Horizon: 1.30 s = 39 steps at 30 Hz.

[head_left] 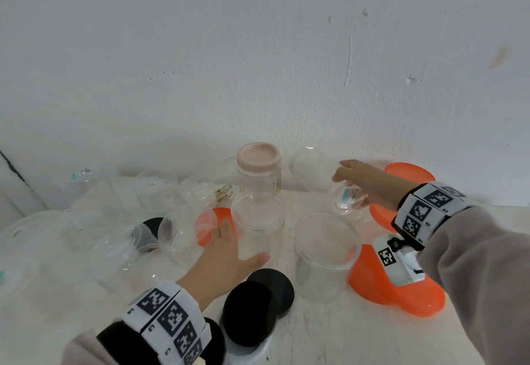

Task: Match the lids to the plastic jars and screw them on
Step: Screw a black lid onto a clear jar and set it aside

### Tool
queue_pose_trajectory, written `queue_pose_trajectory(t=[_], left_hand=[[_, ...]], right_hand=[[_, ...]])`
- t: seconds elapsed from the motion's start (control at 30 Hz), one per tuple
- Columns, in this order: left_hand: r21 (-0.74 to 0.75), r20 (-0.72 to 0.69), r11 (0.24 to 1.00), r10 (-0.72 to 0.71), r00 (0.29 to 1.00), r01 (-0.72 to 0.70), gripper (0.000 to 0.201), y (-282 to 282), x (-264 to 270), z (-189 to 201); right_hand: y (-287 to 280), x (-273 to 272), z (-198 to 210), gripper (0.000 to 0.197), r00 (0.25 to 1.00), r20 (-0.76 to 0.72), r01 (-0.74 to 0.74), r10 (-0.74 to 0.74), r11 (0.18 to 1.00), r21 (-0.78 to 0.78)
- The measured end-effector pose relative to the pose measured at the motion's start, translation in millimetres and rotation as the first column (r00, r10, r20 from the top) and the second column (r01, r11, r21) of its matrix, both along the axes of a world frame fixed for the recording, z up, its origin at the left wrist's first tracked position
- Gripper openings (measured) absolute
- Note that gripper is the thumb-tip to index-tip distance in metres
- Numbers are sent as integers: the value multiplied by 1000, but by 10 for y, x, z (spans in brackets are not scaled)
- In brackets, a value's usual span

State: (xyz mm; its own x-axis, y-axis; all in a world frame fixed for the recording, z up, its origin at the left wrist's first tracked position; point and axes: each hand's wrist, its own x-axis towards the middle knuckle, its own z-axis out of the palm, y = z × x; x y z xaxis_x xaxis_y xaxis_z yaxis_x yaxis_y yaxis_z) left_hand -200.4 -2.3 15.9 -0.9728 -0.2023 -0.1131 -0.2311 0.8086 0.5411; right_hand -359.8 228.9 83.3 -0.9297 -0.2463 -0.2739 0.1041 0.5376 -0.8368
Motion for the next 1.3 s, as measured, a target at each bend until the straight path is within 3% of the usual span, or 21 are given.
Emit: queue_pose_trajectory(t=[0.13,0.3,0.47,0.57,0.63,0.9,1.13,1.23,1.3], left_hand=[[-56,128,994,-89,988,97,93,68,143,-21],[-156,376,946,-211,903,286,100,200,318,-102],[-211,455,915,-220,863,345,113,282,439,-204],[-252,417,913,-198,887,322,115,299,474,-270],[-271,394,914,-181,901,302,115,299,485,-307],[-278,302,940,-110,947,198,109,258,511,-359],[-231,121,965,-99,988,125,108,283,543,-177],[-138,24,984,-111,993,114,105,296,557,-88],[-80,-31,990,-117,993,115,103,303,559,-39]], right_hand=[[99,187,113,49,998,-7,65,-67,985,-159],[211,373,221,35,983,169,124,-70,934,-334],[336,564,161,39,967,242,190,-77,851,-490],[382,718,100,69,963,270,144,-4,854,-500],[411,821,48,77,957,287,128,30,848,-515],[533,1145,-160,52,958,272,106,85,780,-617],[664,1391,-264,61,955,291,172,47,713,-680],[760,1501,-301,52,950,286,115,124,715,-690],[821,1570,-335,62,952,244,33,187,726,-687]])
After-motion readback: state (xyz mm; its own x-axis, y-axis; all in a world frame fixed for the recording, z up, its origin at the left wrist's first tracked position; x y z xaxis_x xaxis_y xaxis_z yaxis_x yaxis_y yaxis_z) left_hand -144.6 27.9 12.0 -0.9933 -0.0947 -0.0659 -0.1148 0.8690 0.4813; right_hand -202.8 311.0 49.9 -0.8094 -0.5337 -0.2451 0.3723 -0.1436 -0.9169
